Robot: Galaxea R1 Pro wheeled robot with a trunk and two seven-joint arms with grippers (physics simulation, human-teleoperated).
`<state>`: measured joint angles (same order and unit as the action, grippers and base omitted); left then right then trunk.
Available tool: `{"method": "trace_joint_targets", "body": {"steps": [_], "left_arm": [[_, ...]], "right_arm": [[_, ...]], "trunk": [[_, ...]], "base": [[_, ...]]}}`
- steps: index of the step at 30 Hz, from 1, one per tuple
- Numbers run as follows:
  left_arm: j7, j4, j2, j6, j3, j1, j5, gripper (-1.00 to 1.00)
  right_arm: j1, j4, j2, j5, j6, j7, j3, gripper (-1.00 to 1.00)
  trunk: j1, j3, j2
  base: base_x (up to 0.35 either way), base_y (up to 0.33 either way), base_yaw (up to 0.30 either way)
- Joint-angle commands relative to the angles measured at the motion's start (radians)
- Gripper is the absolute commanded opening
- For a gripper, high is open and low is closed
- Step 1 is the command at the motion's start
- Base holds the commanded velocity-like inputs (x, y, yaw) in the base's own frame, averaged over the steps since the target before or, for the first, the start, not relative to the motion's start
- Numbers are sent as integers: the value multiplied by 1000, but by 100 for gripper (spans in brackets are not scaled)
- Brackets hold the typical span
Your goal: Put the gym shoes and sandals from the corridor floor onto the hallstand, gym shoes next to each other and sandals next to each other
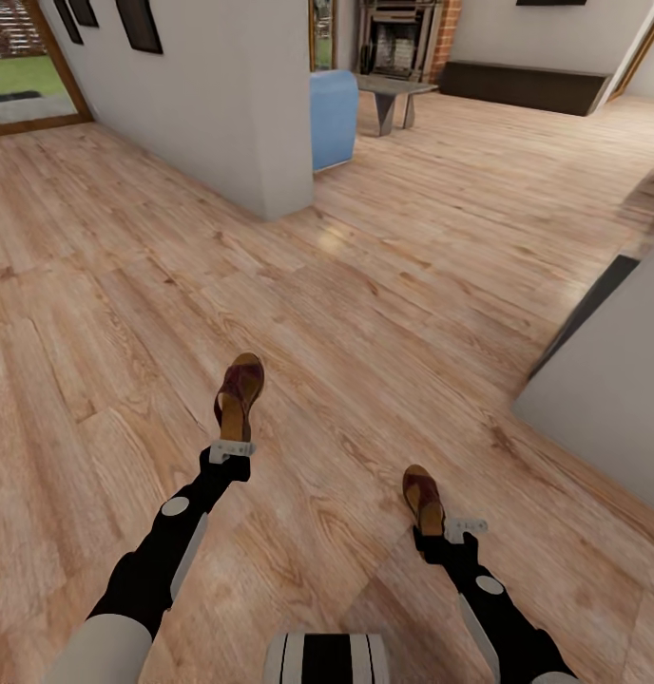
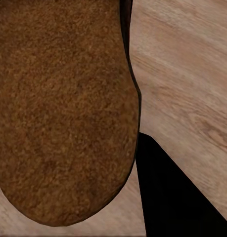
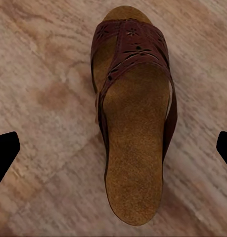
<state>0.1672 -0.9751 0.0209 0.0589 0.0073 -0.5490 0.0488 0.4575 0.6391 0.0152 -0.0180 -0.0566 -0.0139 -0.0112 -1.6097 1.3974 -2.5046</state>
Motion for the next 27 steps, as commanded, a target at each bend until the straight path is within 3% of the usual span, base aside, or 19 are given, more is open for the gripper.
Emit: {"method": "trace_joint_targets", "body": {"steps": [1, 14, 20, 23, 27], "left_arm": [[5, -2, 0, 6, 2, 0, 8, -100], [6, -13, -1, 16, 0, -1, 6, -100], [7, -19, 1, 18, -2, -7, 2, -100], [7, -42, 4, 33, -3, -13, 0, -100], [9, -108, 20, 107, -4, -16, 0, -100]], "right_arm": [[3, -2, 0, -2, -4, -1, -1, 100], [9, -1, 9, -2, -89, -3, -5, 100], [9, 3, 17, -3, -93, -3, -5, 100], [9, 4, 18, -3, -94, -3, -6, 100], [9, 4, 18, -3, -94, -3, -5, 100]], "trunk": [[0, 5, -1], [-6, 55, -4], [-9, 78, -5], [-10, 90, -6], [-12, 105, -7]], "base": [[0, 0, 0], [0, 0, 0], [0, 0, 0], [0, 0, 0], [0, 0, 0]]}}
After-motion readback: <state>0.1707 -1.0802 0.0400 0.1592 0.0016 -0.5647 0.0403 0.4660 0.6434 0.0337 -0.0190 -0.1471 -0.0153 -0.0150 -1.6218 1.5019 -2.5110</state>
